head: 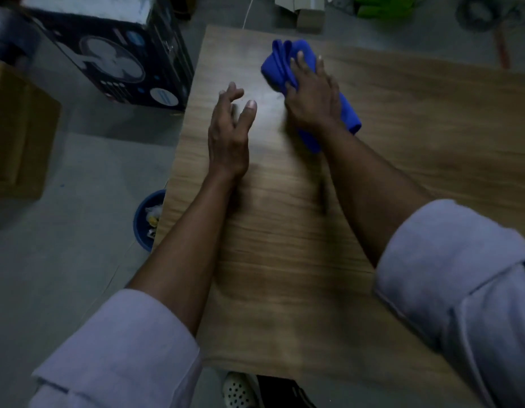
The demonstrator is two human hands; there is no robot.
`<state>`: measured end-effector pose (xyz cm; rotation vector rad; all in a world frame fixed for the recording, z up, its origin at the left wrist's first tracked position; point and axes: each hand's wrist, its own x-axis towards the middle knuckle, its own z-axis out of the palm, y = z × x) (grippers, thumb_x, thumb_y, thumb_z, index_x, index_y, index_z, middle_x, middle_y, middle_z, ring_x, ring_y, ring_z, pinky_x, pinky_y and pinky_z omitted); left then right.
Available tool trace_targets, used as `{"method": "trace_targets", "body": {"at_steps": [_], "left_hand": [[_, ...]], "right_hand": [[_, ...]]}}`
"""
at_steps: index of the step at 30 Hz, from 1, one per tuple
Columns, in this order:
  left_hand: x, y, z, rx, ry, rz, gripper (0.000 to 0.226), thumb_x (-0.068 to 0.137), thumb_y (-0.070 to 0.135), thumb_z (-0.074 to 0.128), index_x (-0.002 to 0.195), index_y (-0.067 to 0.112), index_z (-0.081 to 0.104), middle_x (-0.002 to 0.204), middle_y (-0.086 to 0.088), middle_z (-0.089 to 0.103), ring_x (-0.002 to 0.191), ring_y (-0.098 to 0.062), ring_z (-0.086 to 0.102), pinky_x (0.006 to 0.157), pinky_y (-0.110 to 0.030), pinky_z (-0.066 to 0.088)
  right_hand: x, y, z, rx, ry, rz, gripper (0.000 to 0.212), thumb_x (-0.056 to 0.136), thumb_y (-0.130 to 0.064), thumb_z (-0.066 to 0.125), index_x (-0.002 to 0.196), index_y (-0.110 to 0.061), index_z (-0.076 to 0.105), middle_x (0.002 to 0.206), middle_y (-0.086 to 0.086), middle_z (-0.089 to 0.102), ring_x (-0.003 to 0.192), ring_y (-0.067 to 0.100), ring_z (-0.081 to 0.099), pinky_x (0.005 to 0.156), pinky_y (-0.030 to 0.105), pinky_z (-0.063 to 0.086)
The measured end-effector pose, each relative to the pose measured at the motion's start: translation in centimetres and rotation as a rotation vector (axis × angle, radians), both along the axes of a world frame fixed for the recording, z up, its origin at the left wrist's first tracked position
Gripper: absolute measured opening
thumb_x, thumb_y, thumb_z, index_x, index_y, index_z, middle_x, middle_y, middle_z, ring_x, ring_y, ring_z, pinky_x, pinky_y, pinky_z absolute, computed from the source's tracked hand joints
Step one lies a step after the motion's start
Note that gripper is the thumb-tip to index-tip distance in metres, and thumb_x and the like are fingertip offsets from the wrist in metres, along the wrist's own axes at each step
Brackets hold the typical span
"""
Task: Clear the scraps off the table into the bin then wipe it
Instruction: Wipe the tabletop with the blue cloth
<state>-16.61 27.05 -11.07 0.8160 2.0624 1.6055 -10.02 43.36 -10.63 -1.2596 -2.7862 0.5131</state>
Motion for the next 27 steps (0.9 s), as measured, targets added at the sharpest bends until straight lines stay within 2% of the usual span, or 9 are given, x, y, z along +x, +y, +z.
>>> {"method": "trace_targets", "body": {"at_steps": [3, 6, 9, 13, 18, 21, 22, 24, 27], "left_hand": [[-0.7, 0.2, 0.0, 0.013, -0.005, 0.053, 0.039, 0.098, 0.041, 0.05, 0.132, 0.022, 0.054, 0.159, -0.008, 0.041, 0.15, -0.02, 0.032, 0.121, -0.039, 0.032], [-1.0, 1.3, 0.6, 0.026, -0.016, 0.077, 0.03, 0.096, 0.041, 0.049, 0.122, 0.028, 0.053, 0.152, -0.012, 0.05, 0.144, -0.023, 0.042, 0.116, -0.034, 0.036], [-0.8, 2.9, 1.1, 0.058, -0.043, 0.071, 0.031, 0.097, 0.036, 0.048, 0.123, 0.022, 0.056, 0.144, -0.01, 0.056, 0.137, -0.02, 0.049, 0.113, -0.029, 0.039], [-1.2, 3.0, 0.0, -0.002, -0.015, 0.081, 0.048, 0.098, 0.041, 0.048, 0.134, 0.011, 0.06, 0.135, -0.004, 0.062, 0.125, -0.014, 0.056, 0.105, -0.025, 0.044], [-0.9, 2.7, -0.6, 0.039, 0.032, 0.162, 0.045, 0.1, 0.037, 0.051, 0.137, 0.013, 0.059, 0.133, -0.001, 0.063, 0.122, -0.01, 0.058, 0.103, -0.028, 0.048], [-0.5, 2.7, -0.8, 0.039, 0.03, 0.146, 0.048, 0.098, 0.041, 0.054, 0.14, 0.017, 0.053, 0.136, -0.02, 0.059, 0.133, -0.034, 0.051, 0.109, -0.048, 0.044], [-0.5, 2.8, -0.9, 0.031, 0.041, 0.132, 0.052, 0.097, 0.042, 0.055, 0.141, 0.016, 0.051, 0.137, -0.023, 0.057, 0.134, -0.039, 0.049, 0.109, -0.052, 0.042], [-0.5, 2.7, -0.7, 0.029, 0.07, 0.121, 0.061, 0.095, 0.043, 0.053, 0.144, 0.008, 0.049, 0.143, -0.018, 0.055, 0.138, -0.033, 0.048, 0.112, -0.051, 0.04], [-0.7, 2.5, -0.5, 0.035, 0.08, 0.132, 0.064, 0.094, 0.044, 0.051, 0.145, 0.006, 0.048, 0.148, -0.014, 0.053, 0.14, -0.032, 0.046, 0.114, -0.049, 0.038]], "right_hand": [[0.4, -4.4, -0.1, -0.002, 0.053, 0.064, 0.06, 0.104, -0.03, 0.04, 0.16, -0.023, 0.021, 0.168, -0.006, 0.016, 0.156, 0.022, 0.002, 0.125, 0.042, 0.004], [4.3, -10.3, -1.0, -0.01, 0.133, 0.299, 0.064, 0.095, -0.027, 0.048, 0.157, -0.026, 0.033, 0.165, -0.009, 0.027, 0.156, 0.019, 0.01, 0.126, 0.042, 0.009], [6.4, -10.5, -1.7, -0.01, 0.15, 0.371, 0.059, 0.093, -0.028, 0.048, 0.152, -0.025, 0.043, 0.16, -0.009, 0.037, 0.154, 0.018, 0.02, 0.124, 0.042, 0.017], [4.7, -5.5, -1.4, 0.036, 0.124, 0.273, 0.059, 0.096, -0.025, 0.047, 0.154, -0.026, 0.039, 0.162, -0.008, 0.034, 0.154, 0.02, 0.019, 0.123, 0.04, 0.015], [0.1, 0.9, -0.4, 0.041, 0.034, -0.018, 0.063, 0.099, -0.022, 0.043, 0.159, -0.023, 0.024, 0.168, -0.006, 0.019, 0.156, 0.022, 0.007, 0.124, 0.04, 0.007], [-1.9, -1.0, -0.8, 0.061, 0.013, -0.096, 0.064, 0.1, -0.028, 0.04, 0.16, -0.022, 0.019, 0.169, -0.005, 0.011, 0.156, 0.026, 0.002, 0.125, 0.042, 0.005], [-2.1, -2.4, -0.8, 0.056, 0.026, -0.054, 0.064, 0.101, -0.029, 0.04, 0.161, -0.021, 0.017, 0.169, -0.005, 0.011, 0.156, 0.026, 0.001, 0.125, 0.042, 0.005], [-1.2, -5.6, -0.9, 0.048, 0.055, 0.127, 0.065, 0.101, -0.03, 0.042, 0.161, -0.021, 0.018, 0.169, -0.006, 0.014, 0.156, 0.024, 0.003, 0.125, 0.041, 0.008], [4.0, -8.9, -1.2, 0.039, 0.113, 0.27, 0.067, 0.094, -0.029, 0.048, 0.158, -0.023, 0.031, 0.165, -0.007, 0.025, 0.156, 0.022, 0.011, 0.124, 0.042, 0.015]]}}
